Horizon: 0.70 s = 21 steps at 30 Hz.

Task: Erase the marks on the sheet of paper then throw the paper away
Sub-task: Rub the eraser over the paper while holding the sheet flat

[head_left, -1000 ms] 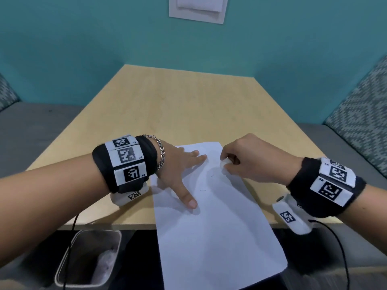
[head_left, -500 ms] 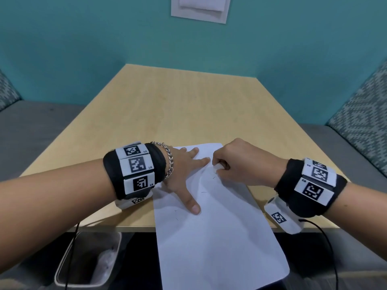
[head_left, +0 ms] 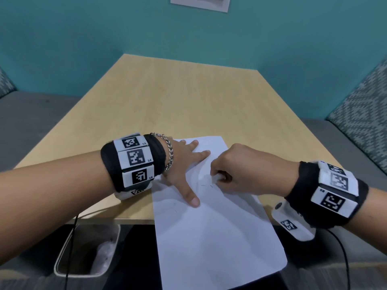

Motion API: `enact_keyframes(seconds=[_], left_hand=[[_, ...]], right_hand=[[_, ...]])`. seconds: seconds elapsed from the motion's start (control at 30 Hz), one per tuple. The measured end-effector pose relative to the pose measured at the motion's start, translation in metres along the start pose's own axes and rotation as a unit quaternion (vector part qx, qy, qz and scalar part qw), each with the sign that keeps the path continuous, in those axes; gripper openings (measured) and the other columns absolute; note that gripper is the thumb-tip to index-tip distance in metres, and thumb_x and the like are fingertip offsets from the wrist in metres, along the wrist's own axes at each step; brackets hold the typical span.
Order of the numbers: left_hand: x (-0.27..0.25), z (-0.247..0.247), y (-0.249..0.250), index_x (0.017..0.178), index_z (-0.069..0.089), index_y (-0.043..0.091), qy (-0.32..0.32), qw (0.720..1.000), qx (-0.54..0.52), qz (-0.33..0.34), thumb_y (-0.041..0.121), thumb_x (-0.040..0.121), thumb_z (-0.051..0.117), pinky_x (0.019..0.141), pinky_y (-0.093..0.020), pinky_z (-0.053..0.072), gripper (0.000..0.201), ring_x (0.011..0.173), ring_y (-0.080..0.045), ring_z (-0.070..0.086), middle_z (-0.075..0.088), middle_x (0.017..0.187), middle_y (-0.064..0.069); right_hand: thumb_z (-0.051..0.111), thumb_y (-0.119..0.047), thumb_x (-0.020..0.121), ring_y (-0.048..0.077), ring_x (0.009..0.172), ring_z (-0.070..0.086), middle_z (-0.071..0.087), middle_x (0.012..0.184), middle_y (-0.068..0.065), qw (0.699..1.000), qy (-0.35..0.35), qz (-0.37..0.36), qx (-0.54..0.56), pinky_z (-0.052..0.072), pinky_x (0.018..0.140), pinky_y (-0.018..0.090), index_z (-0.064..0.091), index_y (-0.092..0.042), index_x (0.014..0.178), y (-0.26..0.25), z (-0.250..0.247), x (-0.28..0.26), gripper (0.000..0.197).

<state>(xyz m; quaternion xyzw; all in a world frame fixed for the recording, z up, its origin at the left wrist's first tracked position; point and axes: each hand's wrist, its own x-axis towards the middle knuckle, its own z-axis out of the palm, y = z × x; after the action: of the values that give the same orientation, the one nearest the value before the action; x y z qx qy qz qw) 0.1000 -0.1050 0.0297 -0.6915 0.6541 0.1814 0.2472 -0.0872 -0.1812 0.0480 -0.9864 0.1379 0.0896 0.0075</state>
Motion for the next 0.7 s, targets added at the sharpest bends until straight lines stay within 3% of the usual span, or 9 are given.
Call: enact_keyframes(seconds=[0.1, 0.27, 0.4, 0.53, 0.6, 0.7], left_hand=[[0.0, -0.001, 0.001, 0.162, -0.023, 0.044, -0.001, 1.0, 0.0, 0.0, 0.097, 0.059, 0.066, 0.127, -0.063, 0.014, 0.146, 0.163, -0.034, 0.004, -0.02, 0.175, -0.001], [0.0, 0.0, 0.001, 0.16, -0.025, 0.044, -0.006, 1.0, 0.002, -0.008, 0.099, 0.057, 0.065, 0.127, -0.064, 0.012, 0.148, 0.163, -0.034, 0.0, -0.023, 0.174, 0.0], [-0.002, -0.002, 0.002, 0.161, -0.024, 0.044, -0.007, 1.0, 0.0, -0.006, 0.098, 0.058, 0.065, 0.127, -0.065, 0.013, 0.147, 0.163, -0.032, 0.0, -0.022, 0.175, 0.0], [-0.004, -0.002, 0.002, 0.161, -0.023, 0.043, -0.009, 1.0, -0.002, -0.01, 0.097, 0.06, 0.066, 0.127, -0.064, 0.011, 0.145, 0.163, -0.033, -0.001, -0.022, 0.174, 0.0], [-0.005, -0.002, 0.003, 0.162, -0.023, 0.043, -0.007, 1.0, -0.003, -0.008, 0.097, 0.061, 0.066, 0.127, -0.063, 0.013, 0.145, 0.163, -0.032, 0.001, -0.022, 0.174, 0.0], [-0.008, -0.001, 0.002, 0.162, -0.023, 0.04, 0.001, 1.0, -0.008, -0.002, 0.096, 0.063, 0.065, 0.127, -0.061, 0.015, 0.145, 0.163, -0.032, 0.002, -0.021, 0.175, -0.002]], right_hand=[[0.054, -0.022, 0.09, 0.023, 0.067, 0.052, 0.063, 0.073, -0.001, 0.999, 0.017, 0.028, -0.01, 0.055, 0.064, 0.045, 0.064, -0.02, 0.085, 0.003, 0.0, 0.001, 0.011], [0.052, -0.023, 0.092, 0.02, 0.061, 0.044, 0.061, 0.071, 0.002, 1.0, -0.006, 0.0, -0.018, 0.048, 0.06, 0.04, 0.063, -0.018, 0.082, -0.011, 0.001, -0.005, 0.016], [0.052, -0.022, 0.089, 0.023, 0.065, 0.055, 0.064, 0.07, -0.001, 0.999, 0.029, 0.04, -0.001, 0.056, 0.063, 0.045, 0.066, -0.02, 0.085, 0.004, 0.001, 0.0, 0.015], [0.057, -0.021, 0.09, 0.018, 0.058, 0.042, 0.059, 0.065, 0.0, 0.999, -0.003, -0.018, 0.033, 0.043, 0.056, 0.033, 0.063, -0.019, 0.078, -0.009, 0.0, -0.008, 0.013], [0.061, -0.022, 0.09, 0.014, 0.061, 0.051, 0.063, 0.067, -0.005, 0.999, 0.014, -0.009, 0.047, 0.048, 0.058, 0.029, 0.07, -0.023, 0.085, -0.003, -0.004, -0.009, 0.011], [0.063, -0.026, 0.093, 0.008, 0.069, 0.059, 0.068, 0.073, -0.011, 0.997, 0.017, 0.021, 0.07, 0.055, 0.069, 0.033, 0.075, -0.024, 0.102, 0.004, -0.005, -0.014, 0.015]])
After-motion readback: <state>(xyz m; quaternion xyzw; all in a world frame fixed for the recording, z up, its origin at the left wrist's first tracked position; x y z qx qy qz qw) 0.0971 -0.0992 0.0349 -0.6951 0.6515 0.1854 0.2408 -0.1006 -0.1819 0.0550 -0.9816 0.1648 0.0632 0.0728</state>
